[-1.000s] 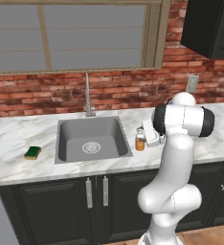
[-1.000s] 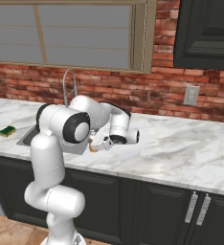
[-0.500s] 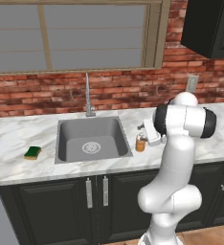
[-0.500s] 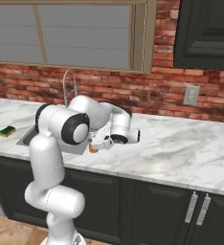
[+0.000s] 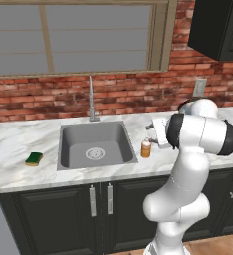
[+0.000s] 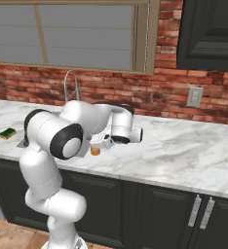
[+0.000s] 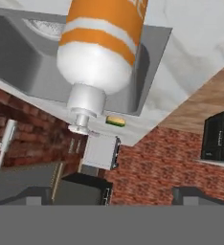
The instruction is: Restock the sink supplies by placing the sponge and soap dispenser on the counter and next to the sink. Make sure the soap dispenser is upright.
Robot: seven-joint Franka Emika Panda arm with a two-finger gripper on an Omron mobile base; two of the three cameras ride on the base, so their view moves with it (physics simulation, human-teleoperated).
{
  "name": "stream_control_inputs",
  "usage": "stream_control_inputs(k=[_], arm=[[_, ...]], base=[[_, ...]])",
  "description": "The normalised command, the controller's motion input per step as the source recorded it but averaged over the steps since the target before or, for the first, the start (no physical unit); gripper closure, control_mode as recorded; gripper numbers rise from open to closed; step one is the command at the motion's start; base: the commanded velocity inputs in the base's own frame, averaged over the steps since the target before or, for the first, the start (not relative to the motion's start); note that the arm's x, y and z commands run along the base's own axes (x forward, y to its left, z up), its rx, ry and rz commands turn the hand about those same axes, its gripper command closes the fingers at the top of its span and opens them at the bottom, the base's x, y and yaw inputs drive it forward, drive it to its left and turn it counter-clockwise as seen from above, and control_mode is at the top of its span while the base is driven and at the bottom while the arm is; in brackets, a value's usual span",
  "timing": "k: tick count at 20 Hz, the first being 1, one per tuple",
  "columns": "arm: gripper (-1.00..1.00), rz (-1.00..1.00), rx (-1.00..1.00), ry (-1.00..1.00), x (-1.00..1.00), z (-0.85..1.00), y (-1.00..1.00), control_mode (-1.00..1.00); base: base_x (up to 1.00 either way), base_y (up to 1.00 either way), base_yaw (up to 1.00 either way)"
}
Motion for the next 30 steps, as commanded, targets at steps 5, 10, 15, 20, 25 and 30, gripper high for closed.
stream_control_inputs(k=[5, 10, 15, 20, 25, 30], arm=[[-1.00, -0.02, 0.00, -0.01, -0.35, 0.46, 0.70, -1.00], [-1.00, -0.03, -0.10, 0.00, -0.34, 0.35, 0.99, -1.00], [-1.00, -0.02, -0.21, 0.00, -0.50, 0.26, 0.94, -1.00], [-1.00, 0.00, -0.19, -0.01, -0.82, 0.09, 0.68, -1.00], [-1.00, 0.00, -0.14, -0.10, -0.97, 0.00, 0.40, -1.00], [-1.00, 0.00, -0.11, -0.14, -0.87, 0.03, 0.37, -1.00]], base=[[0.00, 0.00, 0.00], [0.00, 0.00, 0.00], [0.00, 0.00, 0.00], [0.00, 0.00, 0.00], [0.00, 0.00, 0.00], [0.00, 0.00, 0.00]])
